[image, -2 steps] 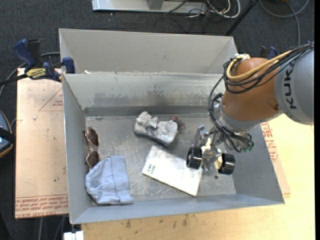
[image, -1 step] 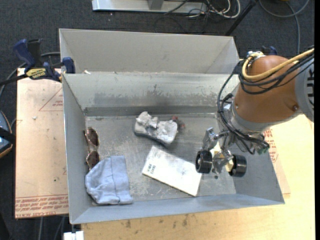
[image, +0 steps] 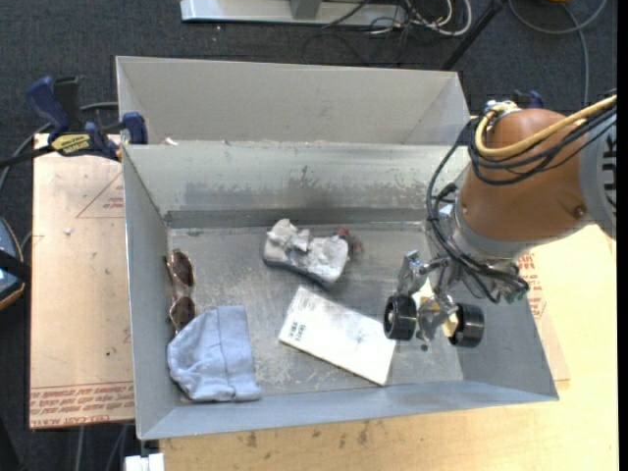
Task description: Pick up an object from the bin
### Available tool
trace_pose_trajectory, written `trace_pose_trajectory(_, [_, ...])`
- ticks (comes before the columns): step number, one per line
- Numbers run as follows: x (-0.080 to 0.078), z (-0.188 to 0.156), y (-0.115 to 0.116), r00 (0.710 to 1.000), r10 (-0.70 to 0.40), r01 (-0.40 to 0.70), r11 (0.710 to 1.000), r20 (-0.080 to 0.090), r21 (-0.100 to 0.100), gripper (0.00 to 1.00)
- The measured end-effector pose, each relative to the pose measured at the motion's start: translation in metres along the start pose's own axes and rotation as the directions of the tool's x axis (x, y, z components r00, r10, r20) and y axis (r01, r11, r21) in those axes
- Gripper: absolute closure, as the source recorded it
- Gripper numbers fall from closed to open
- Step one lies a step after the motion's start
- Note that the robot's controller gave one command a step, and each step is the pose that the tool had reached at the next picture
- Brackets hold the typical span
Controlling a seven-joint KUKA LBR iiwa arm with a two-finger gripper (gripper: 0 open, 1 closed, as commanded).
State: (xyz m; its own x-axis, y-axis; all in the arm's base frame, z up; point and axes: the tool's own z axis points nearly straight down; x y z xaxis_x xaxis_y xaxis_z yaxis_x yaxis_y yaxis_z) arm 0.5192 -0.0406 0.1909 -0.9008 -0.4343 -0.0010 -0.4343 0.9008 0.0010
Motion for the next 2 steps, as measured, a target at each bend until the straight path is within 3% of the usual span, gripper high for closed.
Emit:
trace_pose_trajectory(1, [0.001, -0.035, 0.002, 0.999, -0.04, 0.04, 0.999, -0.007, -0.005, 1.0])
trace_pose_trajectory(2, [0.001, -0.051, 0.003, 0.999, -0.053, 0.053, 0.999, -0.002, -0.002, 1.0])
